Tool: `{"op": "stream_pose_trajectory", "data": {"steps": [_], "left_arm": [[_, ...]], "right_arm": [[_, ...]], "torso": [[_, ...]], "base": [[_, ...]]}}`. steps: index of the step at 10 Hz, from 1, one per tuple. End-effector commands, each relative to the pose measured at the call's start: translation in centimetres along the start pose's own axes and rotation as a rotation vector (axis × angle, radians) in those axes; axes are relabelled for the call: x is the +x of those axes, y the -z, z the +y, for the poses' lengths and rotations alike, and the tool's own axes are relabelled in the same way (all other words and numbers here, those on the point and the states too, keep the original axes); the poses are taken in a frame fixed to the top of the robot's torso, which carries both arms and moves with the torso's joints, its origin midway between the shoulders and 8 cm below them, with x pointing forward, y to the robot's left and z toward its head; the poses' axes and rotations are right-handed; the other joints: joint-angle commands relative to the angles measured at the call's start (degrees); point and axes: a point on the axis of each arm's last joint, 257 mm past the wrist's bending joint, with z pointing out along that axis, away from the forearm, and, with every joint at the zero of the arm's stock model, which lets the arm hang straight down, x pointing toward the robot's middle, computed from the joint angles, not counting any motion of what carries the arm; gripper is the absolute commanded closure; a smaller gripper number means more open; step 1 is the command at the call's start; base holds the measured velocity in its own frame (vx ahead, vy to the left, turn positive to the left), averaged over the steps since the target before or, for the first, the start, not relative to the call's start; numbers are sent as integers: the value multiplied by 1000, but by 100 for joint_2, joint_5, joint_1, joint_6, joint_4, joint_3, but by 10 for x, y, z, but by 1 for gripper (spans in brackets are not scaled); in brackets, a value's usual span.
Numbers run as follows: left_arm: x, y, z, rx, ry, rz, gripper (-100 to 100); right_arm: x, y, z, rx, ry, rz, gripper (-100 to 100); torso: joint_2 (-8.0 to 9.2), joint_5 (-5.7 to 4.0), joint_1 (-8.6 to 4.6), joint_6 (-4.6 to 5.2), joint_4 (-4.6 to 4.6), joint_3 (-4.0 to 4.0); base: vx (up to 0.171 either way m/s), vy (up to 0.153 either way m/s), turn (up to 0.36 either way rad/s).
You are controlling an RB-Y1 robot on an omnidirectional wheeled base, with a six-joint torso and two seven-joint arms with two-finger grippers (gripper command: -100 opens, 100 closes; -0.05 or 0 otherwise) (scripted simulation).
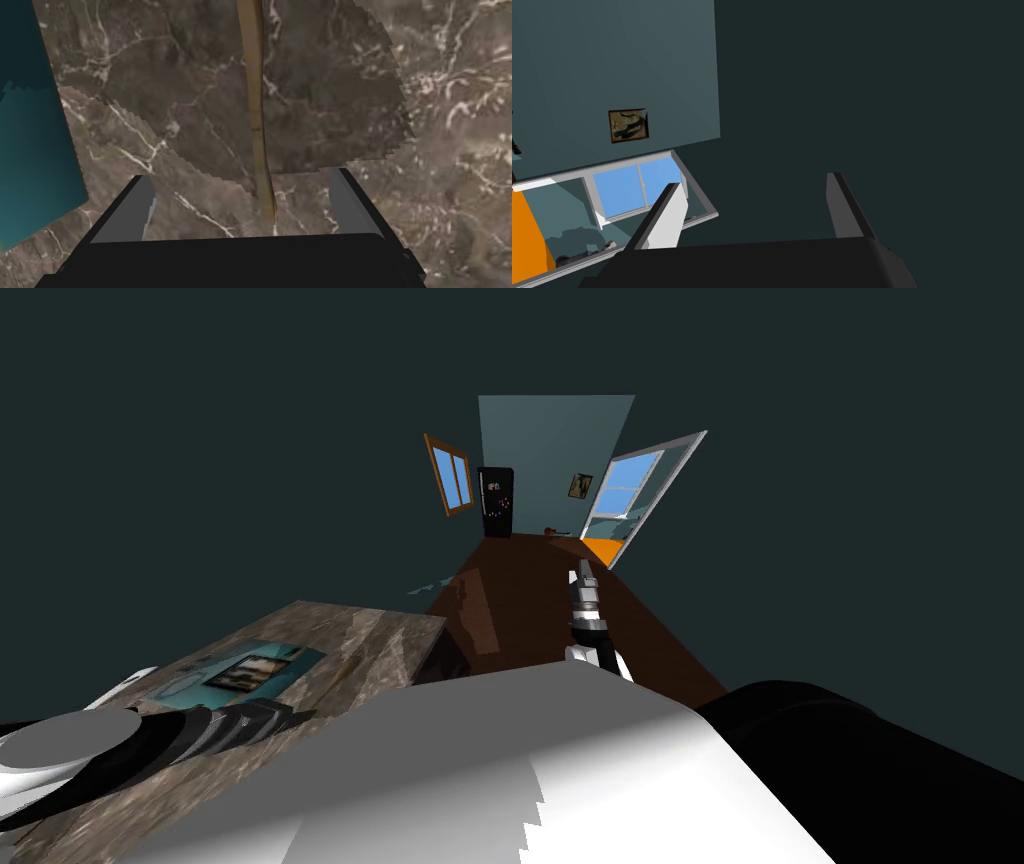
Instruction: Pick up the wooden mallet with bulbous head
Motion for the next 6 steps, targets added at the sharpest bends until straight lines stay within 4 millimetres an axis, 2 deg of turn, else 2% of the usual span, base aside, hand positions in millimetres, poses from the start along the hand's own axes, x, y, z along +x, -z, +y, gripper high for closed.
{"op": "stream_pose_trajectory", "data": {"steps": [1,5,6], "left_arm": [[-8,-1,11,-56,52,-9,-100],[-20,-2,32,-160,152,-20,-100],[-18,-1,29,-142,135,-17,-100]], "right_arm": [[0,0,0,0,0,0,0],[0,0,0,0,0,0,0],[0,0,0,0,0,0,0]], "torso": [[0,0,0,0,0,0],[-3,2,5,-2,-1,-2],[-1,0,1,-1,0,-1]], "base": [[2,35,-298],[5,49,-186],[-2,20,-39]]}}
